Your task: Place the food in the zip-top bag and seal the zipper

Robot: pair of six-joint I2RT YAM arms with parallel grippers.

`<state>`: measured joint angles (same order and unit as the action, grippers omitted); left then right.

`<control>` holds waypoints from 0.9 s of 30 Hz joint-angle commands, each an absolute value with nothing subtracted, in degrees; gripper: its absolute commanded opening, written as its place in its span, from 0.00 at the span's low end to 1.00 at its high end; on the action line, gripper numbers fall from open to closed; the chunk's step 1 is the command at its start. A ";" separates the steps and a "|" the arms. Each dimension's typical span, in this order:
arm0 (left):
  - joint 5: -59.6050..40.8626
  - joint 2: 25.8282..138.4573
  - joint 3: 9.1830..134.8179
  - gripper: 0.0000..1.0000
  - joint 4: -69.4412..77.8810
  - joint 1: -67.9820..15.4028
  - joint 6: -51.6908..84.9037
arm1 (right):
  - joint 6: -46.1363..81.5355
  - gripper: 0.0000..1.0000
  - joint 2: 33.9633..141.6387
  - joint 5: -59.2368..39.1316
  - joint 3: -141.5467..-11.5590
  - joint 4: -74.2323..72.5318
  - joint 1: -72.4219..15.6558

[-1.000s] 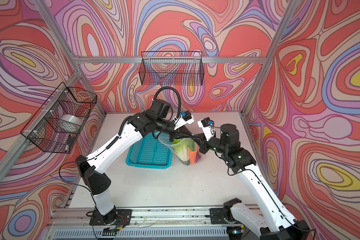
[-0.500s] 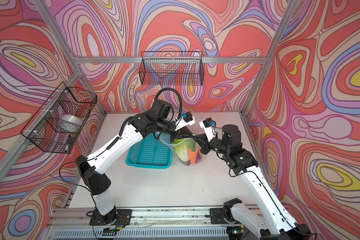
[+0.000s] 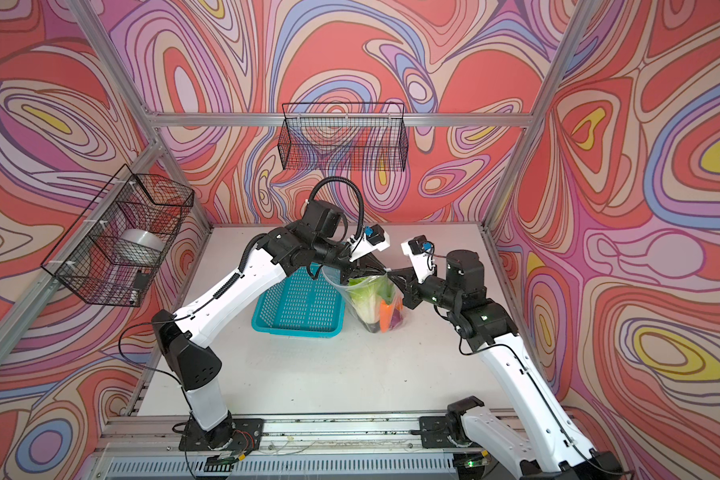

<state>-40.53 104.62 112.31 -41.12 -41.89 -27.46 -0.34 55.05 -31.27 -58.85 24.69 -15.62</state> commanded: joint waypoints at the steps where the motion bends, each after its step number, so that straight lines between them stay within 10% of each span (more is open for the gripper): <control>1: -36.35 103.71 109.42 0.00 -47.23 -39.19 -28.83 | 1.07 0.00 51.36 -28.43 -59.84 17.88 -13.80; 27: -30.77 100.81 110.00 0.00 -43.96 -38.14 -24.67 | 2.30 0.00 51.55 -27.26 -60.64 16.08 -13.71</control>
